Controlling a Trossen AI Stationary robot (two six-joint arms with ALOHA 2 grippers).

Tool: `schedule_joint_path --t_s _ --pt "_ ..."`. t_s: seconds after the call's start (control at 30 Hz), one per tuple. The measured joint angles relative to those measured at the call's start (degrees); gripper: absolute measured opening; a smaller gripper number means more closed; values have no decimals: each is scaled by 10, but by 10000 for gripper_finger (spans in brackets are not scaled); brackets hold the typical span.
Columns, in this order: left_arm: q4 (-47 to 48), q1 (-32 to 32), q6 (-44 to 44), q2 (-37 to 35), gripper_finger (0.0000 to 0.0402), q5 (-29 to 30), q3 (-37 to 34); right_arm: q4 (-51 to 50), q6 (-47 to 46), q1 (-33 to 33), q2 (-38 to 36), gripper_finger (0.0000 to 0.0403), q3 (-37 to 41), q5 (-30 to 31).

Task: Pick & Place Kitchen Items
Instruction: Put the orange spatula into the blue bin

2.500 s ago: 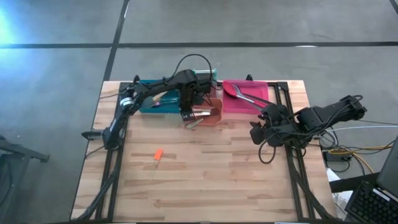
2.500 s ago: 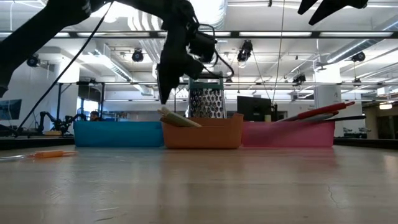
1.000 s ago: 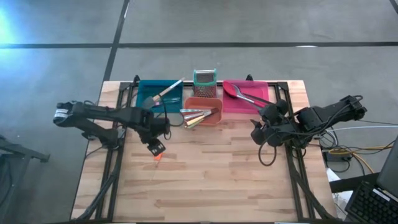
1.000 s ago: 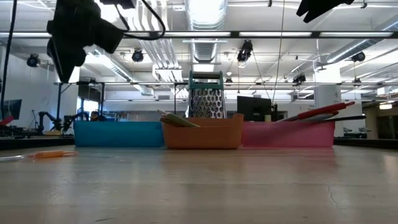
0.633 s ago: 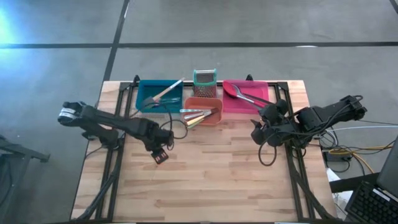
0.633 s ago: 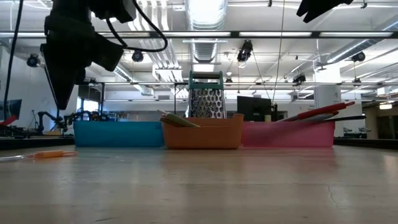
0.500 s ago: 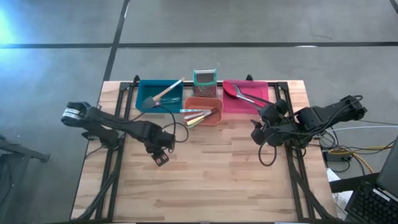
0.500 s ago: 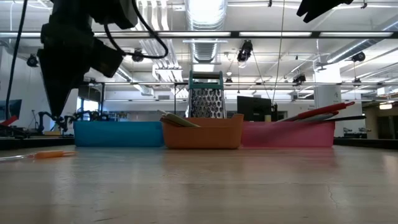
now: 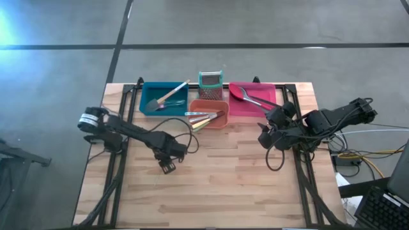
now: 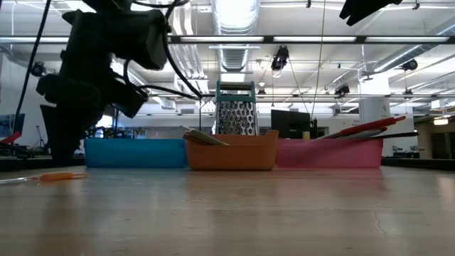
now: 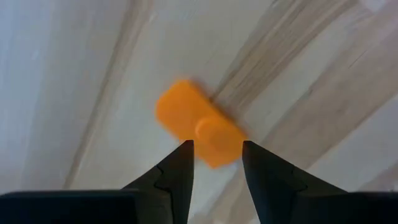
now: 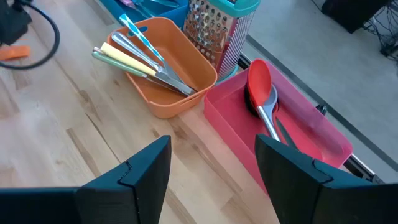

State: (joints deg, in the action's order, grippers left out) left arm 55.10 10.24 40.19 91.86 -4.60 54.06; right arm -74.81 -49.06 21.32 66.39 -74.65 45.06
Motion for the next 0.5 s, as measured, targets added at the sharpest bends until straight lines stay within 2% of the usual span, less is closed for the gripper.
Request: schedule_joint_path --t_s 0.23,0.5 --pt "-31 0 -35 47 148 -6 3 0 0 0 -2 224 0 -1" --pt "-24 -3 -33 66 212 -1 3 -3 3 0 -4 224 0 -1"
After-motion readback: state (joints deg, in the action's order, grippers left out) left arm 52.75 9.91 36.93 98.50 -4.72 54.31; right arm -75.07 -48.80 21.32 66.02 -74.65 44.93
